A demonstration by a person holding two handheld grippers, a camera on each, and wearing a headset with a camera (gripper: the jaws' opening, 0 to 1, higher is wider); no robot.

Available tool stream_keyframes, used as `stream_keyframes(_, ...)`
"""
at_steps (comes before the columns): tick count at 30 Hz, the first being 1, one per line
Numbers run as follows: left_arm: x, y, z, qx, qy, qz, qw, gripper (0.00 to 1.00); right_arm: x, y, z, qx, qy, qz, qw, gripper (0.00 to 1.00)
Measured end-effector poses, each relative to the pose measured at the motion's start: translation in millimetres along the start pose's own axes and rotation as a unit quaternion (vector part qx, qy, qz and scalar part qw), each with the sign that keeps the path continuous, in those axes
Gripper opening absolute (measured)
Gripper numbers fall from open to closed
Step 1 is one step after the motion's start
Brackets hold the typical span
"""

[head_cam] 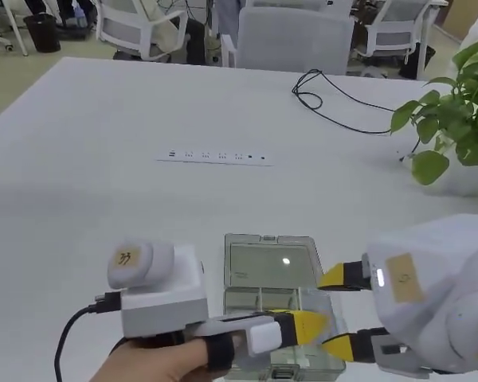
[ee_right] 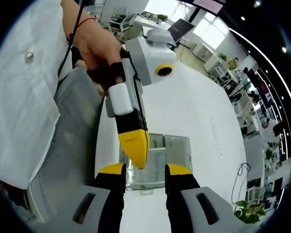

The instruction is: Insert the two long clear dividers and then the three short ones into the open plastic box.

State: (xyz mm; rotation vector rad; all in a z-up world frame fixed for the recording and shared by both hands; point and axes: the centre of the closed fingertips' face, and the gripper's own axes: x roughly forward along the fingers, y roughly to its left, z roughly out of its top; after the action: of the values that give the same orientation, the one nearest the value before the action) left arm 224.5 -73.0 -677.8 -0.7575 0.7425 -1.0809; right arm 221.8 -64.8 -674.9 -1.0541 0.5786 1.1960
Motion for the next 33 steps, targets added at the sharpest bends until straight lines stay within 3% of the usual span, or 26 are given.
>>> stream_keyframes(25, -1.8, 1.6, 6.1, -0.011, -0.021, 0.004, 0.9997, 0.00, -3.1, -8.1, 2.7, -0.009, -0.005, -0.011, 0.9999, 0.34)
stream_keyframes(29, -4.6, 3.2, 4.5, 0.042, -0.007, 0.011, 0.9990, 0.00, -10.2, -11.7, 10.0, 0.024, -0.037, -0.002, 0.9990, 0.35)
stream_keyframes(33, -6.5, -1.6, -0.3, 0.115, 0.019, 0.002, 0.9932, 0.00, -20.1, -15.6, 12.3, 0.065, -0.070, 0.027, 0.9951, 0.33)
